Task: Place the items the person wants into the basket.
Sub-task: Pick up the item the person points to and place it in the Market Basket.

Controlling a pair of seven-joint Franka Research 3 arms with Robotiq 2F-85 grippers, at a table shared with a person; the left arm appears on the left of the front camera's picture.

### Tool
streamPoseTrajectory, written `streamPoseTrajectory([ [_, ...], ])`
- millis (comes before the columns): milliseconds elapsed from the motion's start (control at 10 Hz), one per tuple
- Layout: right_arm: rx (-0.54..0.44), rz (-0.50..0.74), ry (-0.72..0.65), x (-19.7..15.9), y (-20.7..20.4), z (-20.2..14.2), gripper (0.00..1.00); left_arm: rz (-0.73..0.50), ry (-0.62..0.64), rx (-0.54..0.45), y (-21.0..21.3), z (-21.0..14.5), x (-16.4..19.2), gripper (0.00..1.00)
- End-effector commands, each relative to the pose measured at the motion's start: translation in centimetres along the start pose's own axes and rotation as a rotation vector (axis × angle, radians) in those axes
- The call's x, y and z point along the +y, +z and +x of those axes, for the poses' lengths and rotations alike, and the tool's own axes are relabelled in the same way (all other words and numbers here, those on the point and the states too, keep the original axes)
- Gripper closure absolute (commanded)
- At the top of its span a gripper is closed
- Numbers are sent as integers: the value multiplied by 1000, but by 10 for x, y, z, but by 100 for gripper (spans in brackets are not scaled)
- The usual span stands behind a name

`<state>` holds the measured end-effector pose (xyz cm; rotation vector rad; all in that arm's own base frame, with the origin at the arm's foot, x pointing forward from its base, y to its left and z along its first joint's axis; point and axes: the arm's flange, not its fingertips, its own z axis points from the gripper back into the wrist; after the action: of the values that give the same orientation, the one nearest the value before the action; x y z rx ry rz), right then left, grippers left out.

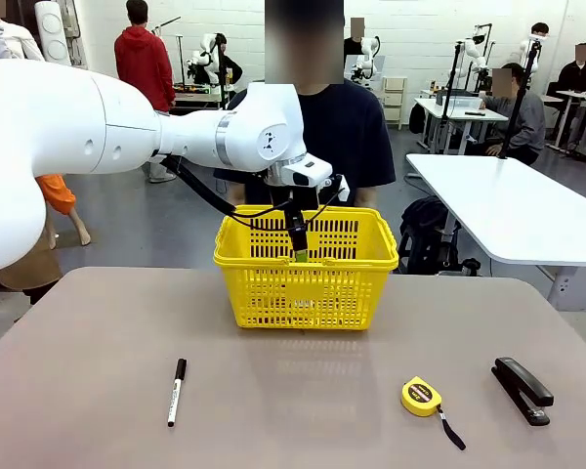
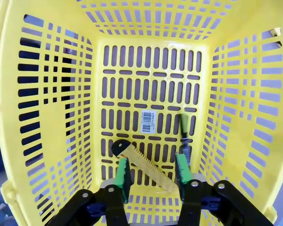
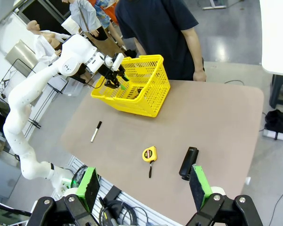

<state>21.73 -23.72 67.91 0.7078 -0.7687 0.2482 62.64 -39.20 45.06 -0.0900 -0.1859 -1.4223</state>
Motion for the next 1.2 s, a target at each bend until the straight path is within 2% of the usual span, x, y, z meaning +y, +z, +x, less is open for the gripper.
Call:
streamPoseTrajectory([
  [0, -12, 18, 6, 1, -1, 1, 0, -6, -23, 4, 11, 3, 7, 6],
  [100, -12, 18, 6, 1, -1, 1, 0, -2, -16, -6, 11, 3, 5, 0],
  [300, -12, 18, 6, 1, -1, 1, 0, -29, -8, -14, 36, 4, -2, 0],
  [400, -12, 18, 6, 1, -1, 1, 0, -49, -27, -32, 93, 1, -38, 0],
  [500, -12, 18, 6, 1, -1, 1, 0, 8, -63, -61, 139, -13, -70, 0],
  [700, -12, 18, 6, 1, -1, 1, 0, 53, -29, -125, 228, -71, -133, 0],
  [800, -12, 18, 6, 1, -1, 1, 0, 74, 28, -131, 260, -110, -149, 0],
  [1000, -12, 18, 6, 1, -1, 1, 0, 148, 146, -163, 276, -198, -198, 0],
  [1100, -12, 18, 6, 1, -1, 1, 0, 159, 185, -161, 287, -232, -204, 0],
])
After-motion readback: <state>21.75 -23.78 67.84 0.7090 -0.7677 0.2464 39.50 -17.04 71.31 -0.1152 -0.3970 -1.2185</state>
